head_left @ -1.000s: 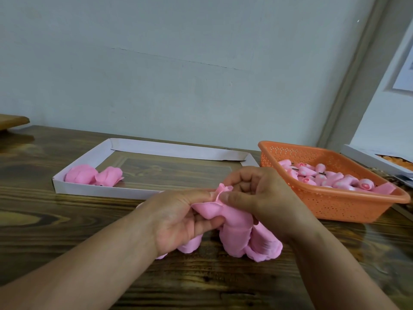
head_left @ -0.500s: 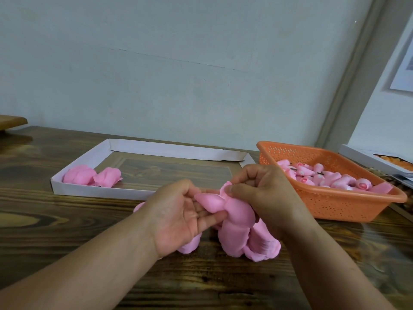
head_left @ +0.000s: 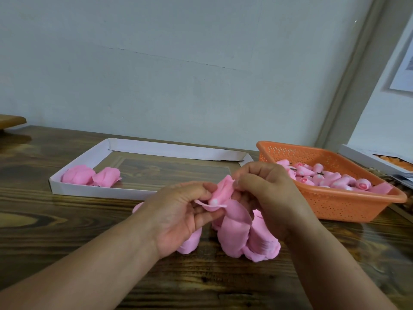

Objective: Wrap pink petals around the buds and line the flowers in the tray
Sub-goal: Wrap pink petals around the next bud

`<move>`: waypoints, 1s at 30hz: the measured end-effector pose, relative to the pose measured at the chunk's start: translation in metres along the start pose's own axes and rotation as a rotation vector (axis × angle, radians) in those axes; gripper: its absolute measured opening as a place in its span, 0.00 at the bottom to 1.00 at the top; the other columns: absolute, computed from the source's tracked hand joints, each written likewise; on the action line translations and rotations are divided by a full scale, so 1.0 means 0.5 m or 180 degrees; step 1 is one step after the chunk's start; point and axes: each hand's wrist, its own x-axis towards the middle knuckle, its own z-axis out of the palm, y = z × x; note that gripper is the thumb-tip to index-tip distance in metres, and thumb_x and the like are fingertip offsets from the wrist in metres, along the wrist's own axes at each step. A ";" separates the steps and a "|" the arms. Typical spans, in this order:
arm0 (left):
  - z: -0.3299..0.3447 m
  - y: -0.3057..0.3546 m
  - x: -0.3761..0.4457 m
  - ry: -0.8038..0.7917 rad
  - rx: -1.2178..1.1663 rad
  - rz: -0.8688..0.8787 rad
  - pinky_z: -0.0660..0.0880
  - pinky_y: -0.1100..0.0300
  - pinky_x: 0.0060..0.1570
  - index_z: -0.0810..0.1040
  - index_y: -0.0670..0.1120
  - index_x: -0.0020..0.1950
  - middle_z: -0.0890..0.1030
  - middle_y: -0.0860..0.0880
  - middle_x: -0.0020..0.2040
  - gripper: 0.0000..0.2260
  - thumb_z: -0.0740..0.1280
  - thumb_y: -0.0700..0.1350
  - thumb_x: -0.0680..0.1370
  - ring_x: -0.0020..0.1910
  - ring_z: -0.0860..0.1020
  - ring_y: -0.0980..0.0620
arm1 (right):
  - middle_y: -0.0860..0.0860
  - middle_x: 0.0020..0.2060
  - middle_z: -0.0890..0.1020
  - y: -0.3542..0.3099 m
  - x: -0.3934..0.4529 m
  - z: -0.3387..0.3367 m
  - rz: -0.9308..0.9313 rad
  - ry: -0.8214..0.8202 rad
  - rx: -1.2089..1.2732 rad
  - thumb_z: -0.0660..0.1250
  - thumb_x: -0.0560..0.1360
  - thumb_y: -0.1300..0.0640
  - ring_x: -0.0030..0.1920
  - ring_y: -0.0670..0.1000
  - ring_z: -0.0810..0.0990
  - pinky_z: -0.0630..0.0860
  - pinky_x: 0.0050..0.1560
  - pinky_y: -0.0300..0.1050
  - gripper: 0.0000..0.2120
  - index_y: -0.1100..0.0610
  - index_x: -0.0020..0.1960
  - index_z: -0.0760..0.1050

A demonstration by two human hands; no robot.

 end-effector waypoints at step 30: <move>-0.035 0.011 0.017 -0.1031 0.0260 -0.0167 0.78 0.65 0.49 0.84 0.39 0.51 0.82 0.39 0.56 0.22 0.59 0.25 0.64 0.52 0.82 0.51 | 0.57 0.21 0.75 0.008 0.010 -0.011 0.0378 0.0465 -0.0021 0.66 0.70 0.70 0.17 0.50 0.68 0.65 0.18 0.37 0.11 0.61 0.31 0.73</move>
